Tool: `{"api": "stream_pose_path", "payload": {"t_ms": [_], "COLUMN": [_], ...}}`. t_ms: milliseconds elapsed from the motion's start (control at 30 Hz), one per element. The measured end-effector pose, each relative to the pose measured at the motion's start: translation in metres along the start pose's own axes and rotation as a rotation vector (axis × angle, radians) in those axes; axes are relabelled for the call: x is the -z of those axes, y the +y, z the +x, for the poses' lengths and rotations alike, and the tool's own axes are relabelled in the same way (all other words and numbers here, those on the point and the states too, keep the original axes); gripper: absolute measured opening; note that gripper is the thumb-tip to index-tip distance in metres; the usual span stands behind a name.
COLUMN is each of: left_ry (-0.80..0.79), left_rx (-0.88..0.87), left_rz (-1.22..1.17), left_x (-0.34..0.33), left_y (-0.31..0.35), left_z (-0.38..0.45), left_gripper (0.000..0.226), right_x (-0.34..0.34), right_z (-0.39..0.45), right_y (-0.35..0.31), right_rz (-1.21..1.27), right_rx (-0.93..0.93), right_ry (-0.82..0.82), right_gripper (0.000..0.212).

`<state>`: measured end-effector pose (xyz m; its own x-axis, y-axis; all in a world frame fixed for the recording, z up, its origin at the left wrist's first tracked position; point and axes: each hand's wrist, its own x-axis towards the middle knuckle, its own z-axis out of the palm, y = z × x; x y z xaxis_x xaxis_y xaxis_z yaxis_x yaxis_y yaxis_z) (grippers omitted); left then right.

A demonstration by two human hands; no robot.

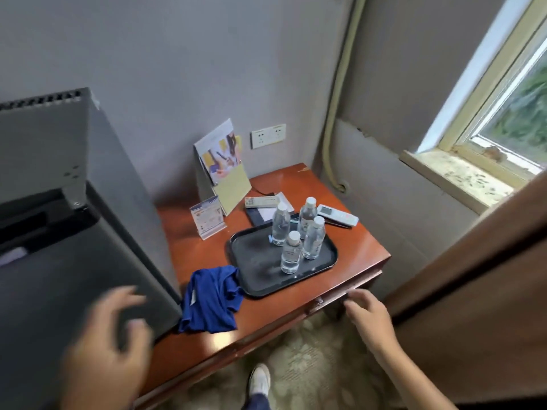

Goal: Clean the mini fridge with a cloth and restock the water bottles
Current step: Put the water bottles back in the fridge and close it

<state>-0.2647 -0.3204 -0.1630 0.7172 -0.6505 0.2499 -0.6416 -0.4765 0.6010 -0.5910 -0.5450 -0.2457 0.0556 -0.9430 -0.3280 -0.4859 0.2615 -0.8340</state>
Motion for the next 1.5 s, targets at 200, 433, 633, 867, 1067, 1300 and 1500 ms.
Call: {"api": "stream_pose_path", "payload": {"t_ms": [200,433,633,867,1067,1300,1500], "left_ry": [-0.592,-0.851,-0.945,-0.878,-0.66,-0.26,0.056], "left_rx": [-0.031,-0.004,0.004,0.024,0.212,0.367,0.503], "left_rz": [-0.183,-0.174,-0.108,-0.247,-0.462,-0.477,-0.508], "left_x": [-0.141,-0.255,-0.29,-0.26,-0.157,-0.018,0.123], "left_y": [0.052,0.101,0.119,0.098,0.092,0.02,-0.023], "left_z": [0.04,0.125,0.146,0.111,0.029,-0.077,-0.132], "left_gripper": [0.036,0.071,0.07,0.074,0.051,0.059,0.049], "right_x": [-0.037,-0.083,-0.116,-0.09,-0.075,-0.137,-0.193], "right_z": [0.03,0.105,0.144,0.092,-0.008,-0.153,-0.269], "right_y": [-0.071,-0.113,-0.114,-0.116,-0.127,-0.118,-0.159], "right_rz": [-0.126,-0.398,-0.55,-0.546,-0.468,-0.118,-0.136], "right_rx": [0.159,0.242,0.219,0.345,0.632,0.764,1.004], "right_ry": [-0.1,-0.176,-0.233,-0.182,-0.259,-0.651,-0.915], "right_gripper": [0.029,0.068,0.021,0.03,0.049,0.029,0.037]}}
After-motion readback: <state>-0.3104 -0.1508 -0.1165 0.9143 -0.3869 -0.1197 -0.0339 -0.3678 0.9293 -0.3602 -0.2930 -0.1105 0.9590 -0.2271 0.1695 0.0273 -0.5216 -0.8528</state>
